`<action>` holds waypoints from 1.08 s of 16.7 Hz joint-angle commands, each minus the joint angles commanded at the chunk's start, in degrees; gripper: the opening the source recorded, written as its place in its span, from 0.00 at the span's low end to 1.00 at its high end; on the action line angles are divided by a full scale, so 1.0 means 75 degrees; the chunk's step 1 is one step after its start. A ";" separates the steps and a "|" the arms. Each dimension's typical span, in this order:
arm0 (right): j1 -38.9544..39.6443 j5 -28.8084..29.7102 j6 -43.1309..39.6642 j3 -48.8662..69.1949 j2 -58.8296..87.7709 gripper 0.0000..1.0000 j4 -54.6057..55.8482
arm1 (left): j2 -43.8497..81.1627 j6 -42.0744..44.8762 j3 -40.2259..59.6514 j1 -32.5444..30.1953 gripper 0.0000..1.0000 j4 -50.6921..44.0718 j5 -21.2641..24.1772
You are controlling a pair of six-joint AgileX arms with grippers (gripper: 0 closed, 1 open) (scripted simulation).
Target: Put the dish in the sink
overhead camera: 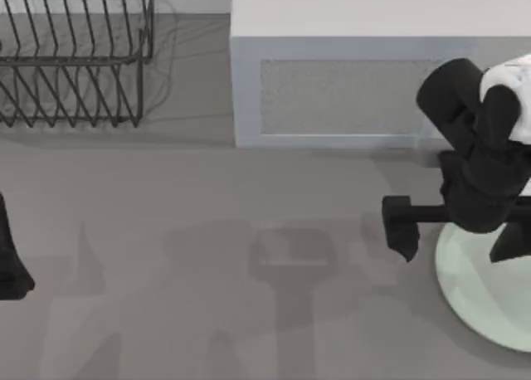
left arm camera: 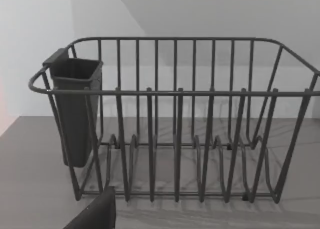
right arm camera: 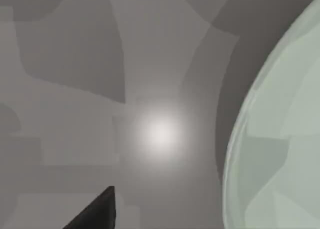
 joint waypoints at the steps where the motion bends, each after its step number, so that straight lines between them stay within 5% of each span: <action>1: 0.0007 0.0001 0.0006 -0.0198 0.0161 1.00 0.0422 | 0.0000 0.0000 0.0000 0.0000 1.00 0.0000 0.0000; 10: 0.0036 0.0004 0.0031 -0.0973 0.0804 1.00 0.1769 | 0.0000 0.0000 0.0000 0.0000 1.00 0.0000 0.0000; 18: 0.0036 0.0004 0.0031 -0.0973 0.0804 0.40 0.1769 | 0.0000 0.0000 0.0000 0.0000 1.00 0.0000 0.0000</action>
